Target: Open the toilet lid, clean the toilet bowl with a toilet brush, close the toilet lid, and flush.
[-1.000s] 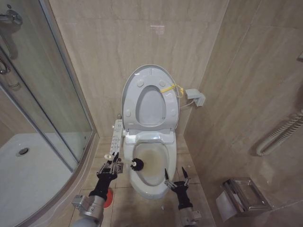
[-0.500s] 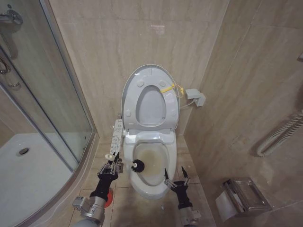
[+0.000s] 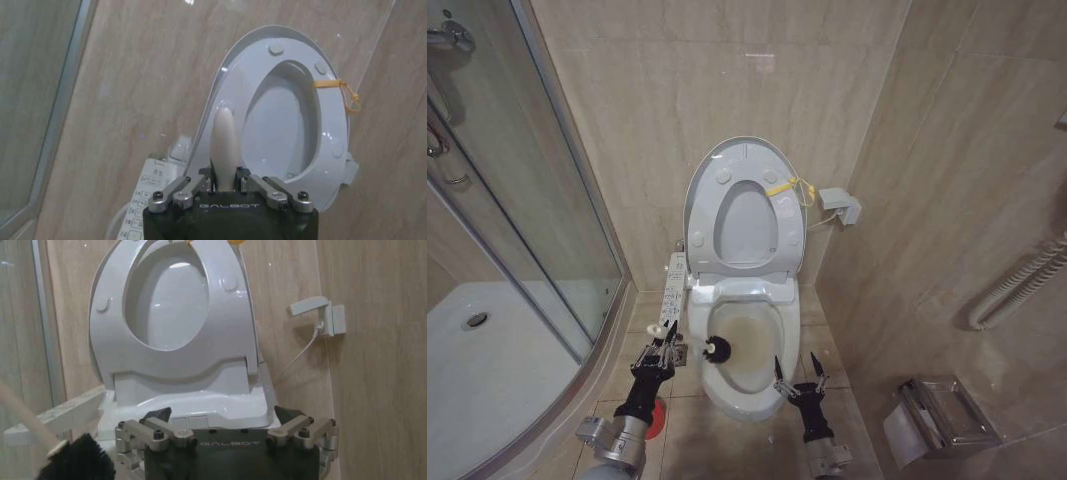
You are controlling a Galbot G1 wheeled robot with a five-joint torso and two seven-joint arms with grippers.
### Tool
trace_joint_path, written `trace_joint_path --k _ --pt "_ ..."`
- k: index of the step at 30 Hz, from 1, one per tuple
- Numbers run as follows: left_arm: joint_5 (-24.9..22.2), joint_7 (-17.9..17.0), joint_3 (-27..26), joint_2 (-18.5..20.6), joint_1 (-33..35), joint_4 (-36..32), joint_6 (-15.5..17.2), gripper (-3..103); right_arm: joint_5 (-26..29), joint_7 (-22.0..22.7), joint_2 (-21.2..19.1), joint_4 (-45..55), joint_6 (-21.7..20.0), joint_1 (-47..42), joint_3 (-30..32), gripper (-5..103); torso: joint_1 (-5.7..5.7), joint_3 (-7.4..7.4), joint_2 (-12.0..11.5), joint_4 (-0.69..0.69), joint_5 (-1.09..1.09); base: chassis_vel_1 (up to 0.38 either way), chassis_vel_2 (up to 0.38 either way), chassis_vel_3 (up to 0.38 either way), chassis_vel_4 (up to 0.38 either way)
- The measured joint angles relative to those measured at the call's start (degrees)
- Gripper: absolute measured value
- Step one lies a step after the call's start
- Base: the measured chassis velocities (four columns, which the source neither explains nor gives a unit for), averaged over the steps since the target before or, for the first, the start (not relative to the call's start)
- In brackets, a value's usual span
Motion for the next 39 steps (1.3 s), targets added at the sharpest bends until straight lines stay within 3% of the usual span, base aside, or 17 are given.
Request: trace_joint_path --k 7,15,20,24,27,31,37,39 --pt "-0.45 0.8 0.71 -0.97 -0.12 -2.87 -0.66 19 -0.07 -0.06 0.0 0.15 0.0 -0.09 -0.03 100 0.0 0.0 0.0 -0.01 0.0 0.0 0.0 0.0 0.0" --pt "0.77 0.47 -0.04 -0.22 -0.36 2.33 -0.63 19 -0.07 -0.12 0.0 0.15 0.23 -0.43 0.03 100 0.0 0.0 0.0 -0.01 -0.01 0.0 0.0 0.0 0.0" --pt "0.51 0.33 0.12 -0.84 -0.55 1.43 -0.4 19 -0.1 -0.14 0.0 0.15 0.24 -0.41 0.03 100 0.0 0.0 0.0 -0.02 -0.01 0.0 0.0 0.0 0.0" --pt "-0.2 0.28 0.06 -0.83 0.59 -2.32 -0.34 19 -0.12 -0.16 0.0 0.12 0.24 -0.4 0.03 100 0.0 0.0 0.0 -0.02 -0.01 0.0 0.0 0.0 0.0" --pt "-1.68 0.02 -1.04 0.08 4.0 -10.26 -0.37 19 -0.12 -0.16 0.0 -0.21 0.25 -0.26 0.06 100 0.0 0.0 0.0 0.0 0.0 0.0 0.0 0.0 0.0" --pt "-2.47 -0.53 -2.75 1.44 6.94 -15.01 -0.61 19 -0.07 -0.16 0.0 -0.56 0.25 0.0 0.06 100 -0.01 0.0 0.0 0.0 0.01 0.0 0.0 0.0 0.0" --pt "-4.37 -0.93 -7.67 3.97 8.38 -15.04 -0.66 19 0.13 -0.12 0.02 -1.09 0.23 0.63 0.08 100 -0.01 0.0 0.0 -0.01 0.01 0.0 0.0 0.0 0.0" --pt "-5.69 -2.66 -9.07 4.77 8.96 -14.78 0.86 19 0.34 -0.1 0.03 -1.21 0.13 0.94 0.08 100 -0.01 0.0 0.0 -0.01 0.01 0.0 0.0 0.0 0.0"
